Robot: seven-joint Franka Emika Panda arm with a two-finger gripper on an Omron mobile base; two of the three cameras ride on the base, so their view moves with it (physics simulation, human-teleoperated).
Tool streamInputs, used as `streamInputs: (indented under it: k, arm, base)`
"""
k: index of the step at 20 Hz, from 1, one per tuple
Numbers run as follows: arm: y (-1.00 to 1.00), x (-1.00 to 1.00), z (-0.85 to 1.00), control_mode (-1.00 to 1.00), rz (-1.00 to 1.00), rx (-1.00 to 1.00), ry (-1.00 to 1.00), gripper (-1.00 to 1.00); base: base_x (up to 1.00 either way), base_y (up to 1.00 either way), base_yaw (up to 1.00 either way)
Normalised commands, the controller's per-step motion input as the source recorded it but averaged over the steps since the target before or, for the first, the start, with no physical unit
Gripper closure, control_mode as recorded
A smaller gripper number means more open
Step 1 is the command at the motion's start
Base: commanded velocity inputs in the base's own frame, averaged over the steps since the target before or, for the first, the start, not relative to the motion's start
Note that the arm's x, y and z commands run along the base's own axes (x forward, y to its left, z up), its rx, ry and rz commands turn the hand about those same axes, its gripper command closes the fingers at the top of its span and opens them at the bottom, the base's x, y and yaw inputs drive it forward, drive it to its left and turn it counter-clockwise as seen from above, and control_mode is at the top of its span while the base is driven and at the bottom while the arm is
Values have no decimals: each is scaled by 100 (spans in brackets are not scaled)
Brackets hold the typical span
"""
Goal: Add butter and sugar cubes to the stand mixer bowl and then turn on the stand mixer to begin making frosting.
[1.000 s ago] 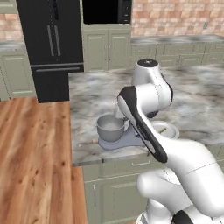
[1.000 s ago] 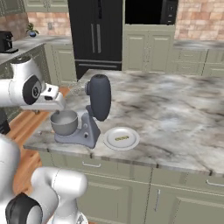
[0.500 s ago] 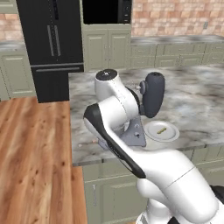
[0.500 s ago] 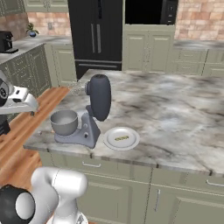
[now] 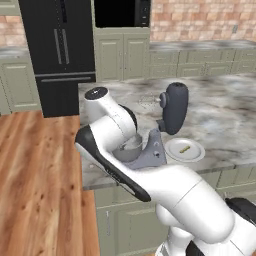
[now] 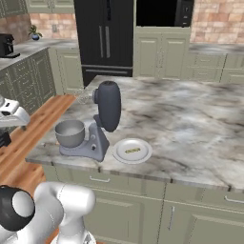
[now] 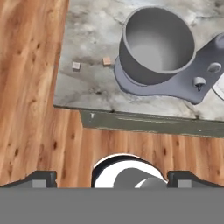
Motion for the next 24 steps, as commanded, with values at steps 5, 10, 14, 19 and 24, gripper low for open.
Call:
streamInputs:
  k: [5,10,14,19,24]
  arm:
    - [36,36,-51,-100,-8,0,11,-100]
    - [17,41,-38,-100,-7,1,9,-100]
    - [0,33,-33,-100,-10,0,2,-100]
    - [0,30,-38,-100,-14,0,0,-100]
    - [0,33,-32,-100,-16,0,0,-100]
  base:
    - [0,0,0]
    - [0,0,0]
    - [0,0,0]
    - [0,0,0]
    - [0,0,0]
